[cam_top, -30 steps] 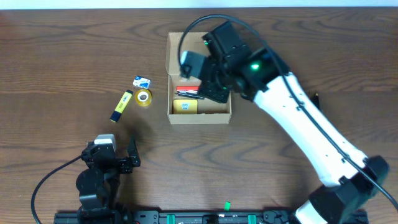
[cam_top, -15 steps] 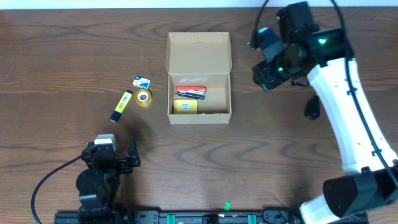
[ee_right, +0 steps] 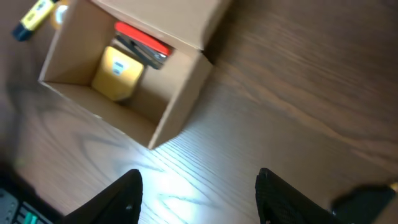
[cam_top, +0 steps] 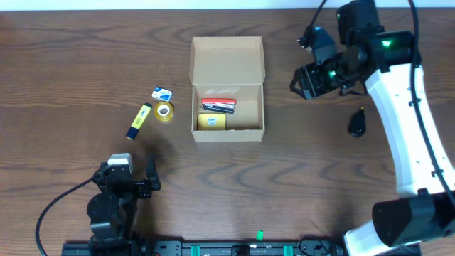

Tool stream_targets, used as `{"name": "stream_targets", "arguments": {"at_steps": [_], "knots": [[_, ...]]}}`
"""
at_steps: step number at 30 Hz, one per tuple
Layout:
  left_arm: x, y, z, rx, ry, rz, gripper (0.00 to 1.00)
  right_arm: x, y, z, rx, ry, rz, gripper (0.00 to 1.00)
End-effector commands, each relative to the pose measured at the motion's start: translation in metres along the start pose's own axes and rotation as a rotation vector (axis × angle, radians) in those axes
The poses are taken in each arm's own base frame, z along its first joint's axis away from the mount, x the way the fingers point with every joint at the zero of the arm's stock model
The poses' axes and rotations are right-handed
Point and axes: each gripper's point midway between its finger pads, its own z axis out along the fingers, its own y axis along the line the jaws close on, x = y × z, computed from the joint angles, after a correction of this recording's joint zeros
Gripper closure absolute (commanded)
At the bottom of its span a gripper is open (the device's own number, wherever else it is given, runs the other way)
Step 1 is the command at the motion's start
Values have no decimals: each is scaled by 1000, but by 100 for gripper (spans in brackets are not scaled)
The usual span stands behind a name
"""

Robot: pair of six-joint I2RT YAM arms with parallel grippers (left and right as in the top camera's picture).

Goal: Pack container
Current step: 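Release the stapler and retract the right gripper to the right side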

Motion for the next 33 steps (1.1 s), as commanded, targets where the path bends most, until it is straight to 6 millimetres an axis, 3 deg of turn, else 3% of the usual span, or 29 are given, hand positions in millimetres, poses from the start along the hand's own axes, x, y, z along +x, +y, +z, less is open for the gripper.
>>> {"name": "stream_targets", "arguments": {"at_steps": [1,7,13,17,21,28,30,33], "knots": [[9,1,3,-1,17,-6,5,-5,17,-5,-42,-28,-22,41],[8,2,3,-7,15,-6,5,10,25,-10,-75,17,-18,37],[8,-6,3,37,17,-12,5,17,39,-46,-66,-54,-97,35],[9,-15,2,91,25,-116,5,22,48,-68,-55,-101,-122,31],[6,-43,-4,251,51,-268,5,36,55,-85,-53,-106,-135,29],[-48,-47,-27,265,-56,-196,5,45,62,-100,-43,-128,-179,14],[-62,-45,-31,242,-50,-185,5,48,63,-102,-42,-126,-178,1],[-74,-41,-32,209,30,-138,4,51,65,-106,-42,-129,-179,1]]}}
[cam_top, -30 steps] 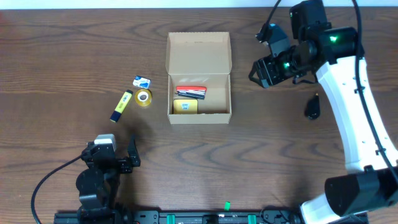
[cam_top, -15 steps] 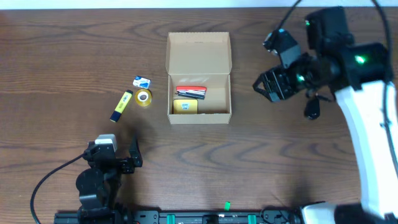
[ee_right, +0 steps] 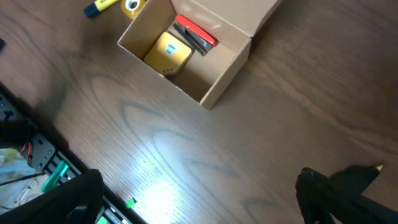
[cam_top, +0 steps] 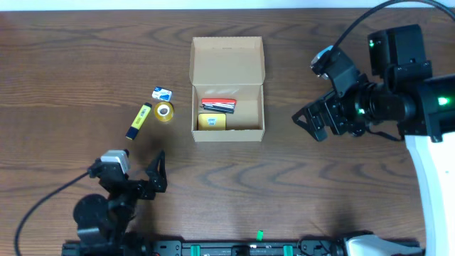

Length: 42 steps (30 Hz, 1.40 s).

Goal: Pack container
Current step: 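Release the stapler and retract the right gripper to the right side, then move the left gripper over the clear tape roll and grasp it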

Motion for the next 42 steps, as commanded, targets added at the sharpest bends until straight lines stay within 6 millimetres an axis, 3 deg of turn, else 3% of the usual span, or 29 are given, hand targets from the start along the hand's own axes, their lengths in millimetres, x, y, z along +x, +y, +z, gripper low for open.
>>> {"name": "stream_targets", "arguments": {"at_steps": [1,12,16,24,42], "knots": [[-16,4,0,-56,70,67,4,2,7,-8,-7,-19,-18,1],[-81,27,30,-233,311,175,4,17,25,-39,12,-74,-58,1],[-97,30,48,-247,350,188,5,20,19,-44,64,-73,-61,1],[-65,36,88,-229,507,185,5,20,18,-44,65,-71,-60,1],[11,60,154,-210,744,122,5,20,18,-44,65,-71,-60,1]]}}
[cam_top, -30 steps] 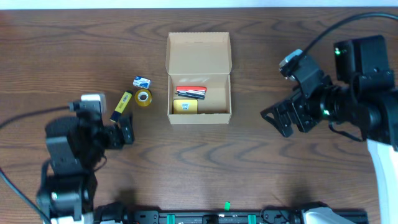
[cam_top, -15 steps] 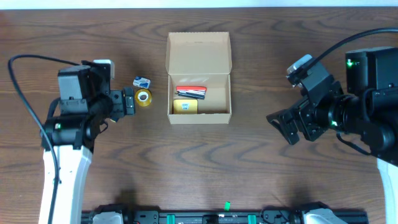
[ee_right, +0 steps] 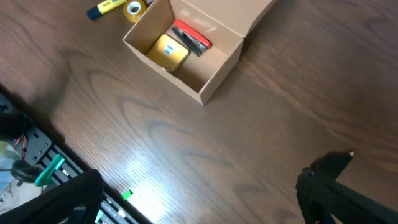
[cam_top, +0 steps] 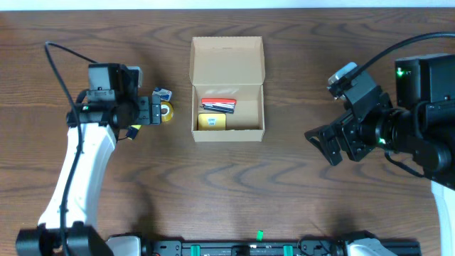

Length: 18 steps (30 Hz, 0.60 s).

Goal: Pack container
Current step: 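Move the left gripper over the clear tape roll and grasp it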

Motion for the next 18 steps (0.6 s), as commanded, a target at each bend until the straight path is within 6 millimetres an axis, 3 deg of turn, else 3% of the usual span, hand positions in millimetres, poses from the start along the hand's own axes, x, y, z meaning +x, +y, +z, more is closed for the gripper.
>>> {"name": "stream_targets", "arguments": {"at_steps": [1,5,10,18], "knots": [[-3,-9,13,17,15,21,5,0,1,0,1,1,-14,1],[-4,-20,36,-4,29,72,5,0,1,0,1,1,-14,1],[6,-17,57,-113,84,99,5,0,1,0,1,1,-14,1],[13,-17,86,-123,119,76,4,0,1,0,1,1,-14,1]]}}
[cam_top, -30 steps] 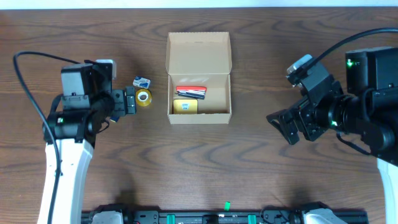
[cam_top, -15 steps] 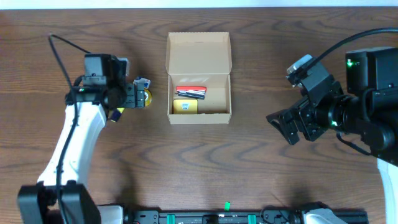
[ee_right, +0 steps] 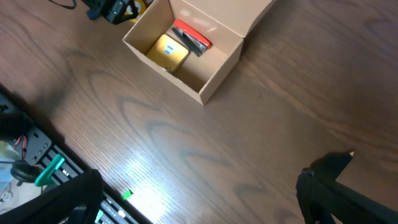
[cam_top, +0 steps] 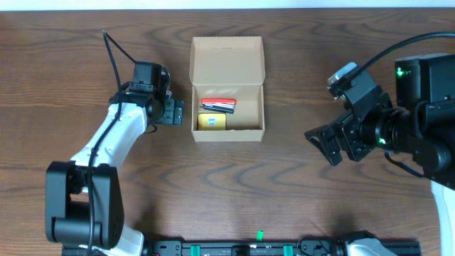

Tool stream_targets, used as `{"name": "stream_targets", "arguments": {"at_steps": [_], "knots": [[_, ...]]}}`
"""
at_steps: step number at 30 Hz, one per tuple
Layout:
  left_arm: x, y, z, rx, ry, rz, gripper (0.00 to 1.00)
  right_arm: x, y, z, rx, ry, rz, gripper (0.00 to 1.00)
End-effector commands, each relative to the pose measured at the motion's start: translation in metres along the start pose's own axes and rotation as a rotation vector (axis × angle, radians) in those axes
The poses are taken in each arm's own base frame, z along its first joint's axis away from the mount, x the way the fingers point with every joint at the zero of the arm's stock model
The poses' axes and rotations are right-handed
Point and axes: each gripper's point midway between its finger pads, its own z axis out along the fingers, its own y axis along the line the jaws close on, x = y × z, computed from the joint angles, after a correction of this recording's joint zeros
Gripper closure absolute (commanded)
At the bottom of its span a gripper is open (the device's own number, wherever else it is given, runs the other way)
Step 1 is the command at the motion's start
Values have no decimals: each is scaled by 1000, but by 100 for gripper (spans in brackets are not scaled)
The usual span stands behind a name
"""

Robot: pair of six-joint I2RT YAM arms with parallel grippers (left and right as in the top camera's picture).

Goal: Pack container
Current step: 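Move the left gripper over the clear tape roll and grasp it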

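Note:
The open cardboard box [cam_top: 227,57] stands mid-table and holds a red-and-black tool [cam_top: 218,105] and a yellow pack [cam_top: 211,121]; both also show in the right wrist view, the yellow pack [ee_right: 166,51] nearer the front wall. My left gripper [cam_top: 172,112] is low at the box's left wall, over the spot with the small loose items, which it hides. Whether its fingers are closed cannot be made out. My right gripper [cam_top: 331,144] hangs high to the right of the box, open and empty, with its fingers [ee_right: 68,199] spread wide.
A black object [ee_right: 334,164] lies on the table by my right finger, hidden under the right arm in the overhead view. A rail with green markers [cam_top: 260,235] runs along the table's front edge. A bit of yellow [ee_right: 140,4] shows beside the left gripper.
My left gripper has shifted right, from just left of the tape roll to over the loose items against the box's left wall. The right arm has not moved.
At first my right gripper was open close to the box's right side while the left arm rested at the table's front. The right gripper then stood higher and further right. The left gripper later appeared beside the marker and tape, and now covers them.

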Motion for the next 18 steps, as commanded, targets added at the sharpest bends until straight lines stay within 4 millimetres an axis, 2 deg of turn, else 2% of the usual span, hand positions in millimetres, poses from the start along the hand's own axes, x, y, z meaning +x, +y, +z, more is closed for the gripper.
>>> {"name": "stream_targets", "arguments": {"at_steps": [1,7,13,18], "knots": [[-4,4,8,-29,-1,-23,5,0,1,0,1,0,-14,1],[-11,3,21,-27,-22,-24,3,0,1,0,1,0,-14,1],[-2,-1,35,0,19,-62,0,0,1,0,1,0,-14,1],[-1,-3,36,15,25,-139,0,0,1,0,1,0,-14,1]]}}
